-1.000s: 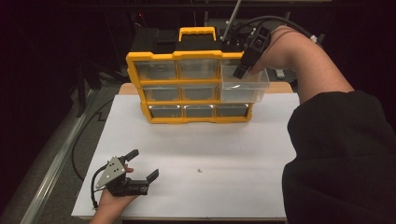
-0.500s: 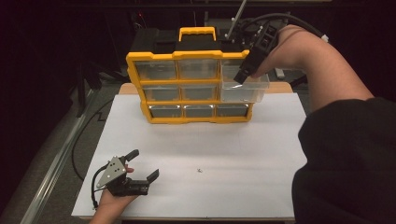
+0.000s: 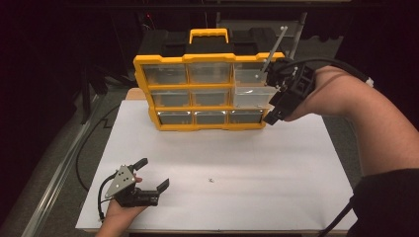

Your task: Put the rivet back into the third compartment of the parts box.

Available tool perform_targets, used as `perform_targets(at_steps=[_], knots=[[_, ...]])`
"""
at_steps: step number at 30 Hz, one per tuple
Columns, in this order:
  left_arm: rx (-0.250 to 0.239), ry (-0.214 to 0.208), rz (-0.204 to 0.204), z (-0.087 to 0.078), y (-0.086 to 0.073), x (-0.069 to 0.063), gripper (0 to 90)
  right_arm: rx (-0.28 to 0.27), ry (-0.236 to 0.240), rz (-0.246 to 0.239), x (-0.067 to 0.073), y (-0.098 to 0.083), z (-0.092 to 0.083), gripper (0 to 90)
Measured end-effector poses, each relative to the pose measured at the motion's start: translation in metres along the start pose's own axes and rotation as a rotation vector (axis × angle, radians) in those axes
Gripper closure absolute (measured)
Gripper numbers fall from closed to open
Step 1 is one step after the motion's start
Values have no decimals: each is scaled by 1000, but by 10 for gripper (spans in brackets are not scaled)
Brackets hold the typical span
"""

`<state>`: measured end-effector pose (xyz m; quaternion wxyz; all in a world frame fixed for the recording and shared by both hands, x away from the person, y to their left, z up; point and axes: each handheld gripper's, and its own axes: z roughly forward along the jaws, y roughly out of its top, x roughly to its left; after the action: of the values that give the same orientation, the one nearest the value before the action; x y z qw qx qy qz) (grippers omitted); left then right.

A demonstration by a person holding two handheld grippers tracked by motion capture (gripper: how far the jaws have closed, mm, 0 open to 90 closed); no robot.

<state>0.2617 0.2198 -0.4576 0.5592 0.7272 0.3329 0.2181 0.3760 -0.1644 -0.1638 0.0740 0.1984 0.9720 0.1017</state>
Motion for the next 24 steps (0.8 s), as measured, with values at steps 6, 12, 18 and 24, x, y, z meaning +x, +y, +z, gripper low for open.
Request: perform_targets(at_steps=[6,12,18,24], knots=[[-3,-3,1,0,0,-1,4,-19,7,-9,10,-10,21,311],[-3,-4,2,0,0,0,4,-11,20,-1,16,-18,58,211],[-6,-3,1,0,0,-1,4,9,43,5,21,-22,96,150],[-6,-3,2,-1,0,-1,4,14,55,23,29,-27,142,4]])
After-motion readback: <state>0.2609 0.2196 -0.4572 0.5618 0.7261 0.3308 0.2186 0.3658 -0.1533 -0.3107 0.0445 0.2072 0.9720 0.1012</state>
